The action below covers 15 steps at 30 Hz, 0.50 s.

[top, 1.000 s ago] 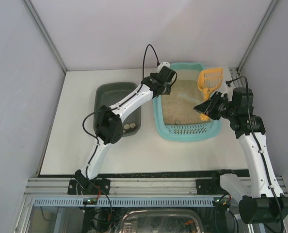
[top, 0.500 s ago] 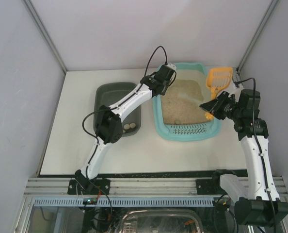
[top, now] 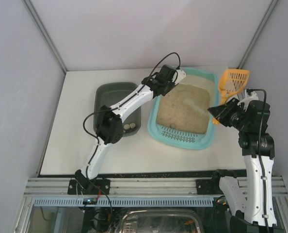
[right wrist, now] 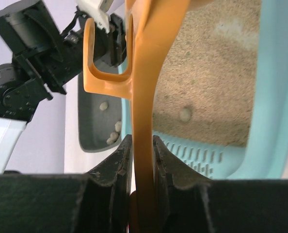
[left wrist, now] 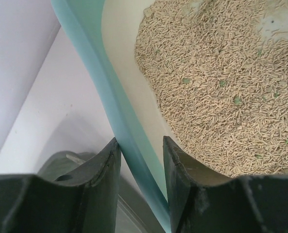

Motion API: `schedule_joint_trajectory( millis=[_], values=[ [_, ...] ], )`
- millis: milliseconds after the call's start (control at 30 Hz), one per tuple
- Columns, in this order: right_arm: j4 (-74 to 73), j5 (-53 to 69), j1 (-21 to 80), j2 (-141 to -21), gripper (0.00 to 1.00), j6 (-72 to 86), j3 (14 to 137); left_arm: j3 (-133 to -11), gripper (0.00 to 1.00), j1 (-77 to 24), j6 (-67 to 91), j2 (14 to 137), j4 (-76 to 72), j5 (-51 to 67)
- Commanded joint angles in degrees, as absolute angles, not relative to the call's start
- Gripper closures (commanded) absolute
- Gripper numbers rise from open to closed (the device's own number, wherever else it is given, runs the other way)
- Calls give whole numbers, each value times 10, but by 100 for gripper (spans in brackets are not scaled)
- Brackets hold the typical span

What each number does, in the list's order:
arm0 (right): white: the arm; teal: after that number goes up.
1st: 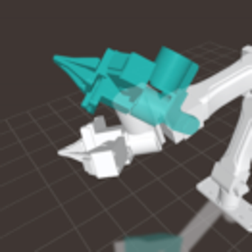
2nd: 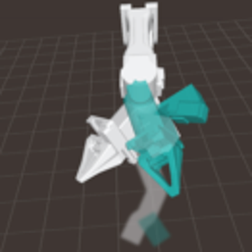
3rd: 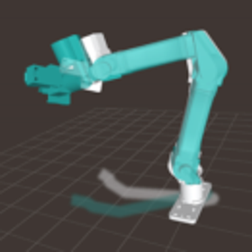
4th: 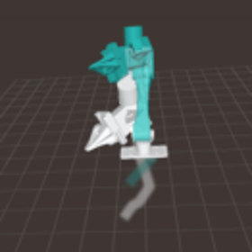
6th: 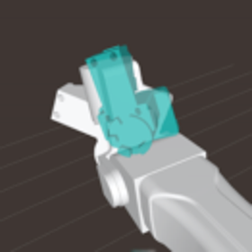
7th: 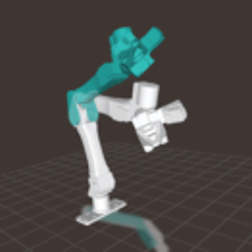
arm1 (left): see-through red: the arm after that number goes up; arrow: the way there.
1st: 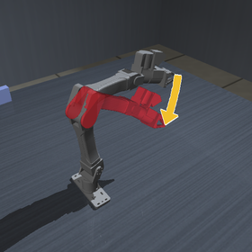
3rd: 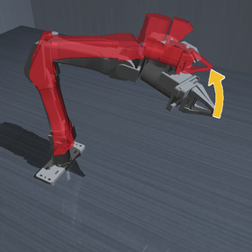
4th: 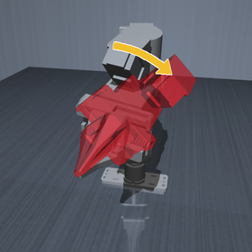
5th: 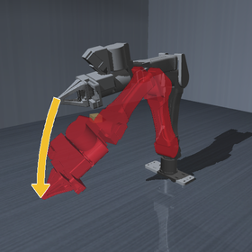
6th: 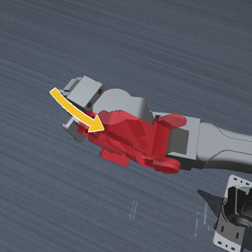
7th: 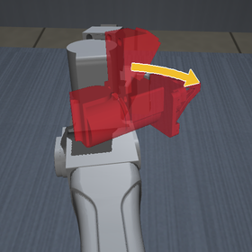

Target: Clean the litter box

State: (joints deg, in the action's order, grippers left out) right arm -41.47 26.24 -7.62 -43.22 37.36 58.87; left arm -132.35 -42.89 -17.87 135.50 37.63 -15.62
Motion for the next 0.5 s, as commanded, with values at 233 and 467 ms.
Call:
schedule_joint_trajectory(
  millis=[233,467],
  values=[
    [-525,121,-83,-396,100,364,635,-1334,100,-501,-455,1325,307,-51],
    [-542,169,-23,-321,100,373,565,-1375,100,-518,-518,1347,336,44]
  ],
)
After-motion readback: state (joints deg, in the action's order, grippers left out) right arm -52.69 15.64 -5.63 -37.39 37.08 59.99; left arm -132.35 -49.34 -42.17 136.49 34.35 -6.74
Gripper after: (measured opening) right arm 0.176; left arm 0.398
